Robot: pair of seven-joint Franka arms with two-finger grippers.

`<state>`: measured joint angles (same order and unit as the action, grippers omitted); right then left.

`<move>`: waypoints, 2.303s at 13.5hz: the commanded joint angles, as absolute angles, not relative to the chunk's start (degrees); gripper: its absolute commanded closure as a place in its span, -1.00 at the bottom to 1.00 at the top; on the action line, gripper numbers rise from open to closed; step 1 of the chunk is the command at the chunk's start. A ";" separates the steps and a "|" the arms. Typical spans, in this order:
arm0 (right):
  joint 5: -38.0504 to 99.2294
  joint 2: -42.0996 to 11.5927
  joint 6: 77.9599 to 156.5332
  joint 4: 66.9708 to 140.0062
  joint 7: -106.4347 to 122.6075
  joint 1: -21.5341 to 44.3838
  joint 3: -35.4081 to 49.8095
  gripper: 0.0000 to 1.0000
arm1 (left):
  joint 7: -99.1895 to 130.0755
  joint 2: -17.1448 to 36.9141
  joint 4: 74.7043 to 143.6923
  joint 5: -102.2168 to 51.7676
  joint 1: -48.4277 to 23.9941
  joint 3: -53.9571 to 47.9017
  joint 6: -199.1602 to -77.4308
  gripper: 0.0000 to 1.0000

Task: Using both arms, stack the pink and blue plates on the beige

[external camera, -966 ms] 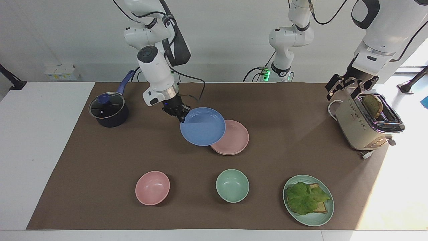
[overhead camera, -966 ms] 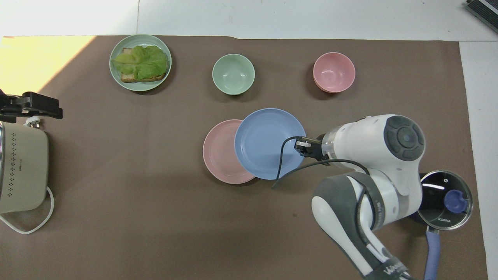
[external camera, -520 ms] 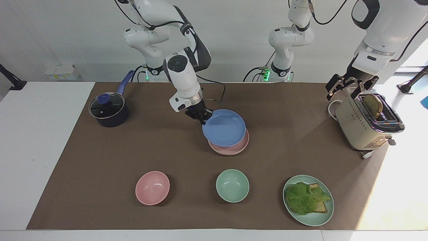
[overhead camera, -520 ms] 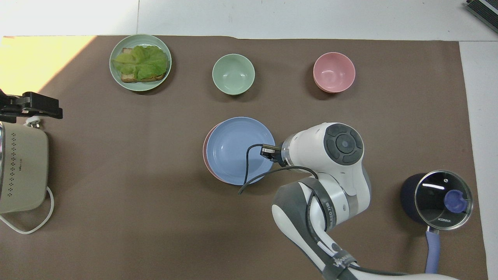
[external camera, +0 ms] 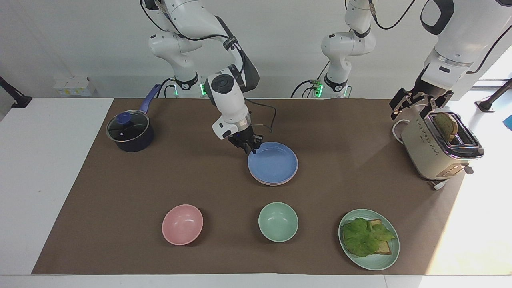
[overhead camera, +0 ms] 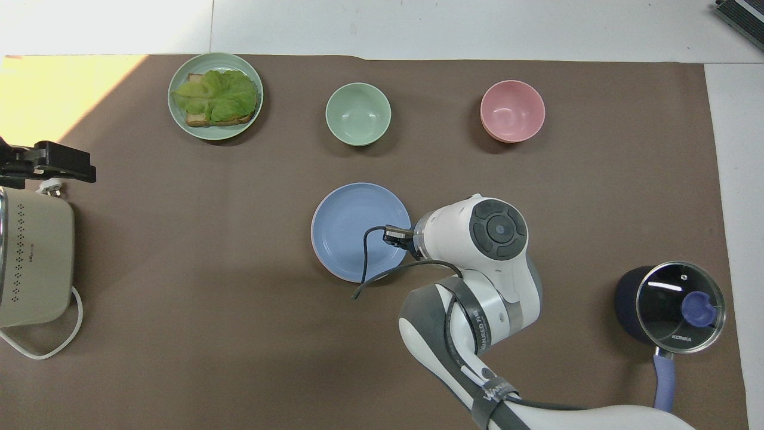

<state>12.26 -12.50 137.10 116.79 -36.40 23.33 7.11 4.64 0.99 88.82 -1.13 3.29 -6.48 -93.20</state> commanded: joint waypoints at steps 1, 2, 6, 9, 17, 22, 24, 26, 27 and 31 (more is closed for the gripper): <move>11.60 -11.78 137.11 116.46 -37.88 23.38 6.68 -0.85 | 4.13 0.79 88.86 -0.26 3.87 -6.86 -92.46 -1.00; 11.60 -10.56 135.89 116.28 -37.79 22.94 6.51 -0.94 | 4.22 0.79 88.86 -0.26 3.87 -6.86 -92.46 -1.00; 2.58 -1.69 124.48 115.75 -37.09 16.02 6.15 -1.00 | 4.13 0.79 88.86 -0.26 3.87 -6.86 -92.46 -1.00; 0.35 3.76 118.06 114.35 -35.69 9.78 6.06 -1.00 | 4.22 0.79 88.86 -0.26 3.87 -6.86 -92.37 -1.00; -4.75 4.57 96.96 98.28 -19.34 -2.63 5.98 -1.00 | 4.13 0.79 88.86 -0.26 3.87 -6.86 -92.46 -1.00; -4.84 -2.10 84.04 83.34 -11.97 -3.51 6.06 -1.00 | 4.13 0.79 88.86 -0.26 3.87 -6.86 -92.46 -1.00; -4.31 -2.20 83.23 83.06 -10.99 -3.60 6.06 -1.00 | 4.13 0.79 88.86 -0.26 3.87 -6.86 -92.46 -1.00; -3.70 -2.20 83.06 83.14 -10.99 -3.43 6.15 -1.00 | 4.22 0.79 88.86 -0.26 3.87 -6.86 -92.37 -1.00; -3.52 -1.85 83.49 83.32 -10.99 -3.34 6.15 -1.00 | 4.22 0.79 88.86 -0.26 3.78 -6.86 -92.46 -1.00; -2.73 -0.71 83.41 85.25 -11.34 -3.16 6.15 -1.00 | 4.13 0.79 88.86 -0.26 3.87 -6.86 -92.46 -1.00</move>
<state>-3.58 -1.30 84.34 84.94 -12.51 -2.60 5.75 4.64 0.99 88.82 -1.13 3.29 -6.48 -93.19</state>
